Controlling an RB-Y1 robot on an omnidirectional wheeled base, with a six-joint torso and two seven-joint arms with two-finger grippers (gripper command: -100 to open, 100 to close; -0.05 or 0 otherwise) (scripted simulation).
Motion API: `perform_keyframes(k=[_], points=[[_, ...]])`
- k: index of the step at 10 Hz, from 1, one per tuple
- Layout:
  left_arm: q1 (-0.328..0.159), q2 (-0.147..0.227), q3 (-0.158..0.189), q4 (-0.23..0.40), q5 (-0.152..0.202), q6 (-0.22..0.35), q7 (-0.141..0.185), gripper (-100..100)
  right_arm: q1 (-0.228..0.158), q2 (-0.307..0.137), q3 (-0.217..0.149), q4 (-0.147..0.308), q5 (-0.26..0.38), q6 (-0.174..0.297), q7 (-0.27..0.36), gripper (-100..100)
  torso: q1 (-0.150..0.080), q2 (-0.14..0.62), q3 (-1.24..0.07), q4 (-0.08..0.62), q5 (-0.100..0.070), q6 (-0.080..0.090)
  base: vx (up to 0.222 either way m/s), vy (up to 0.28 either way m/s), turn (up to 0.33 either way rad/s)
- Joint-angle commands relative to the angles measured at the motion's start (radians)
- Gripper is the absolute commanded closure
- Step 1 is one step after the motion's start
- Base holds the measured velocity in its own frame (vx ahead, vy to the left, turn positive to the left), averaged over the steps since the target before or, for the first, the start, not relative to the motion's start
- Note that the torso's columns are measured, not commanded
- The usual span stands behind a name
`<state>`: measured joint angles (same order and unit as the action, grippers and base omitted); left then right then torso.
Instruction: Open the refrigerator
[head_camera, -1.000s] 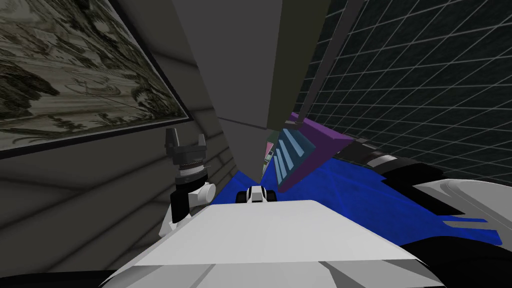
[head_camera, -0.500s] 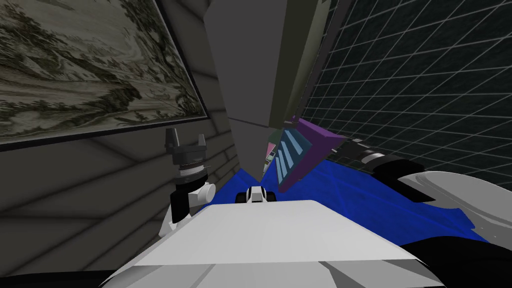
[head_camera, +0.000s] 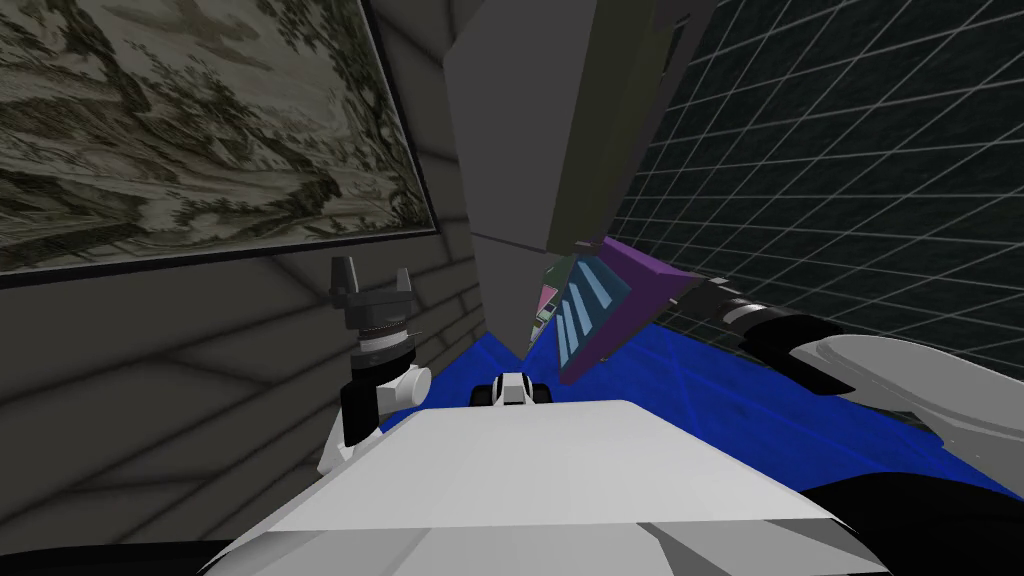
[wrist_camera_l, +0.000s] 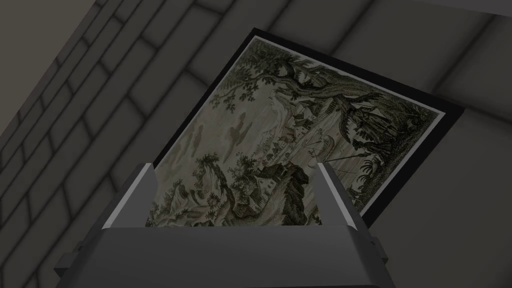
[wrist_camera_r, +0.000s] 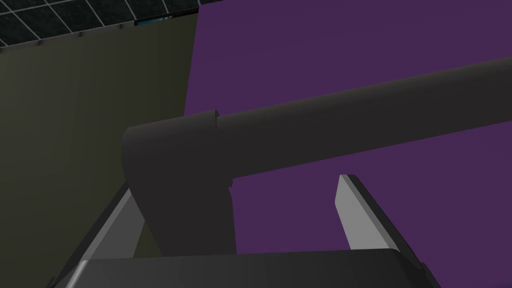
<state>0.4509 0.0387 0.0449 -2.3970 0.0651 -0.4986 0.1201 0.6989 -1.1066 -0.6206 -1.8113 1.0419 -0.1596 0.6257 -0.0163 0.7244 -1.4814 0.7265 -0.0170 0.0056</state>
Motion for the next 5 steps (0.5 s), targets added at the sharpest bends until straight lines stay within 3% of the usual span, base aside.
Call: perform_keyframes(k=[1,2,3,4,5], points=[[0.000,0.000,0.000,0.000,0.000,0.000,0.000,0,-0.008,-0.001,0.052,0.024,0.004,0.000,-0.023,-100,-0.002,0.001,0.001,-0.001,-0.002,-0.003,0.018,0.009,-0.029],[0.000,0.000,0.000,0.000,0.000,0.000,0.000,0,-0.019,-0.063,0.077,0.070,0.039,0.064,-0.076,-100,-0.003,0.001,0.000,-0.002,-0.003,-0.006,-0.134,-0.009,0.326],[-0.001,0.000,0.000,0.000,0.000,0.000,0.000,0,-0.019,-0.089,0.096,0.094,0.039,0.093,-0.101,-100,-0.005,0.001,-0.001,-0.002,-0.003,-0.016,-0.219,-0.004,0.399],[-0.001,0.000,0.000,0.000,0.000,0.000,0.000,0,-0.019,-0.089,0.119,0.117,0.039,0.093,-0.135,-100,-0.002,-0.003,-0.004,-0.002,-0.001,-0.016,-0.129,0.008,0.126],[0.000,0.000,0.000,0.000,0.000,0.000,0.000,0,-0.019,-0.089,0.130,0.117,0.039,0.093,-0.139,-100,-0.002,-0.006,-0.004,-0.003,-0.002,-0.004,-0.019,-0.001,-0.045]])
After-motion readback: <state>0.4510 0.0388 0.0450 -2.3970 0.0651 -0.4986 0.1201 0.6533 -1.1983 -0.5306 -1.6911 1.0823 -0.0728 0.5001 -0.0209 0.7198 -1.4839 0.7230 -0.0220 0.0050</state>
